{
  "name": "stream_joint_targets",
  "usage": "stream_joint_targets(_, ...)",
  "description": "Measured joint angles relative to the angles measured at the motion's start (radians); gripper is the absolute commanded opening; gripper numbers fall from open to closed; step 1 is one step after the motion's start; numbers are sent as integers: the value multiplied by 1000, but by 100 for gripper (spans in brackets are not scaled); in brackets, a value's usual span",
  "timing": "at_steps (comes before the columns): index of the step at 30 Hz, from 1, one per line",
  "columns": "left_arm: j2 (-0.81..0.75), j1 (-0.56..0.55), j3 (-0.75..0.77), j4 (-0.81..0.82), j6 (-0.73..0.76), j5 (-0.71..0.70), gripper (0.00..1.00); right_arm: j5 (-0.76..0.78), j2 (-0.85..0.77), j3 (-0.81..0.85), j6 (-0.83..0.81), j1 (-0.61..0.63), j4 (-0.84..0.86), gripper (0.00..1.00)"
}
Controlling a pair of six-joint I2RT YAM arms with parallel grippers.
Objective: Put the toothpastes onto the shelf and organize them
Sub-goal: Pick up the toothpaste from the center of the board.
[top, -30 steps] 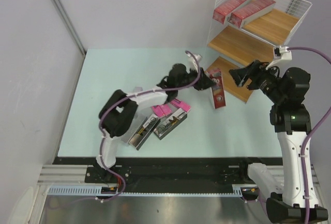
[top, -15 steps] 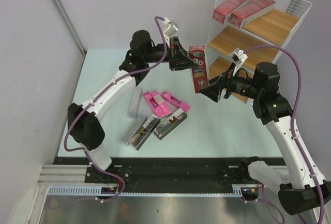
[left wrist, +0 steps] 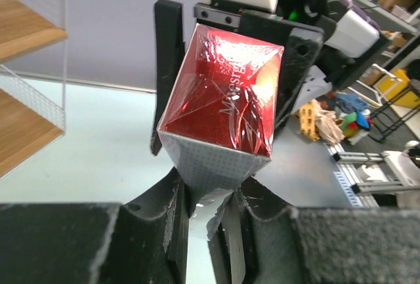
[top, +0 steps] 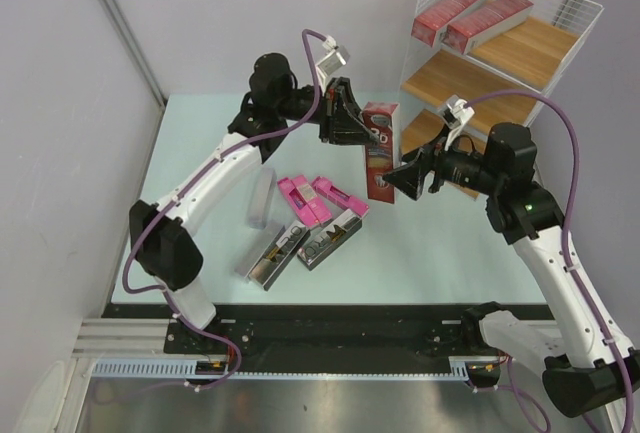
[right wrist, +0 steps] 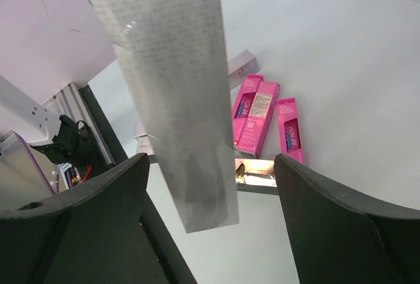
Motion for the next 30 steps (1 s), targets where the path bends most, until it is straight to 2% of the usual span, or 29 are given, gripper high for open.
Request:
stream_joint_targets(4,0,0,-8,110,-92,32,24,17,0,-2,-4,14,0,74)
stream_joint_targets(5,0,0,-11,157,-130,39,26,18,0,-2,-4,20,1,65)
stream_joint_targets(7,0,0,-22,267,-207,46,27,15,0,-2,-3,32,8,57)
stream_joint_targets(8,1,2,-26,317,-247,47,28,14,0,-2,-3,41,13,46)
stream_joint_targets(11,19,5,-26,476,-363,48,29,5,-5,-2,-6,58,31,32)
stream_joint_targets(12,30,6,-26,529,-411,51,30,7,-8,-2,-5,59,33,30)
stream_joint_targets(15,79,8,-15,691,-546,55,45,17,-11,-2,-5,59,35,27)
stream_joint_targets(16,99,9,-8,746,-597,56,58,24,-11,-2,-5,59,34,26)
stream_joint_targets(18,129,14,1,847,-692,54,72,45,-11,-2,-2,57,28,24)
stream_joint_targets(19,137,20,2,893,-739,51,88,57,-11,-3,2,58,22,24)
stream_joint_targets(20,140,25,2,926,-767,51,96,63,-11,-5,4,58,21,23)
stream_joint_targets(22,140,35,2,975,-808,44,100,85,-10,-5,18,58,19,22)
stream_joint_targets(26,121,63,-30,961,-785,15,100,105,6,-2,48,58,21,21)
stream_joint_targets(28,97,74,-55,840,-679,-21,100,123,28,7,68,56,18,20)
stream_joint_targets(30,69,79,-60,637,-526,-82,100,144,55,21,86,53,8,20)
